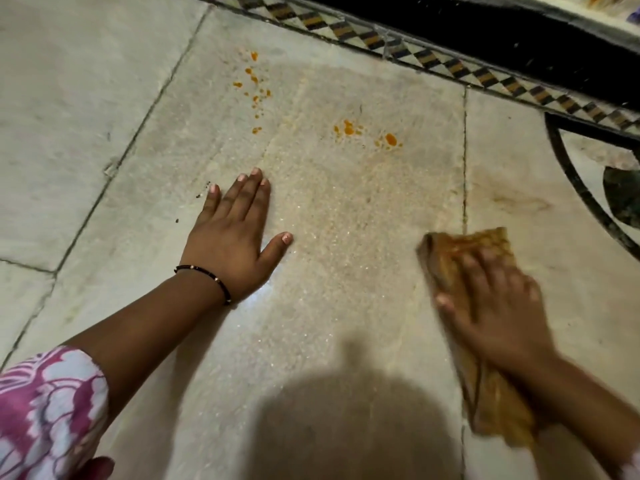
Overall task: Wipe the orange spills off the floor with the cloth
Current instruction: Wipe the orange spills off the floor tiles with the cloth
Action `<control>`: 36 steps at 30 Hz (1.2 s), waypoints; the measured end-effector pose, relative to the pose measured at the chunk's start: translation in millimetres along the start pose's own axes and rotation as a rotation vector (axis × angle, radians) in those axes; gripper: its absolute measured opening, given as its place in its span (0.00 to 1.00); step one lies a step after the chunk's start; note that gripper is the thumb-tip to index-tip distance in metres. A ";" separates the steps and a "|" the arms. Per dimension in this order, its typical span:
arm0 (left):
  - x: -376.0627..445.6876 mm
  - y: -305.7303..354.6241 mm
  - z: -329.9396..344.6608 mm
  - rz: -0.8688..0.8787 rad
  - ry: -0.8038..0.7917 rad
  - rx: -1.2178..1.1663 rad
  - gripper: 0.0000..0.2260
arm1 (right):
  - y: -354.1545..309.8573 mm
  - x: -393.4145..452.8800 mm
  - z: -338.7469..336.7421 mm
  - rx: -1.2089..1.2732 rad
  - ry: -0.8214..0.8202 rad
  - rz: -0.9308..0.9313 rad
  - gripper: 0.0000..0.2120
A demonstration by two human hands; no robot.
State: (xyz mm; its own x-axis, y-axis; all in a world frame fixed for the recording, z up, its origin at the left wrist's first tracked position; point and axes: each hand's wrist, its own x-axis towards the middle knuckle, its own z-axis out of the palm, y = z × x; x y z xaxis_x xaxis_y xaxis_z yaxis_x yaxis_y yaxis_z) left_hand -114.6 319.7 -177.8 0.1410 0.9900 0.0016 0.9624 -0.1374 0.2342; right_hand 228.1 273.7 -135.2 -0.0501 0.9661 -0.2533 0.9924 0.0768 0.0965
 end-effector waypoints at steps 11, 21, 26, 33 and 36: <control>0.1 2.7 -0.8 -0.002 -0.004 0.007 0.34 | -106.3 92.3 -14.4 0.097 0.009 -0.179 0.32; -1.1 0.3 0.1 0.000 -0.002 -0.026 0.34 | -3.0 4.0 6.4 0.057 -0.028 -0.193 0.32; -0.4 1.0 0.2 0.006 0.008 -0.026 0.34 | -28.9 130.9 -20.4 0.164 0.020 0.103 0.30; -0.3 0.2 0.3 0.008 0.004 -0.019 0.33 | -115.5 114.3 -20.1 0.108 0.049 -0.283 0.29; -0.7 -0.1 -0.2 0.008 -0.001 -0.025 0.34 | -74.5 31.5 -2.3 0.084 0.036 -0.420 0.29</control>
State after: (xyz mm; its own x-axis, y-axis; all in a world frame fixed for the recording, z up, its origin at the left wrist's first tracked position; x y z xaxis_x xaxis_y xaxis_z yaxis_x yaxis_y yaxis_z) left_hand -114.9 319.0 -177.6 0.1491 0.9888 0.0030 0.9552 -0.1448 0.2580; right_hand 152.3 299.1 -148.1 -0.4541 0.8634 -0.2199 0.8906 0.4464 -0.0864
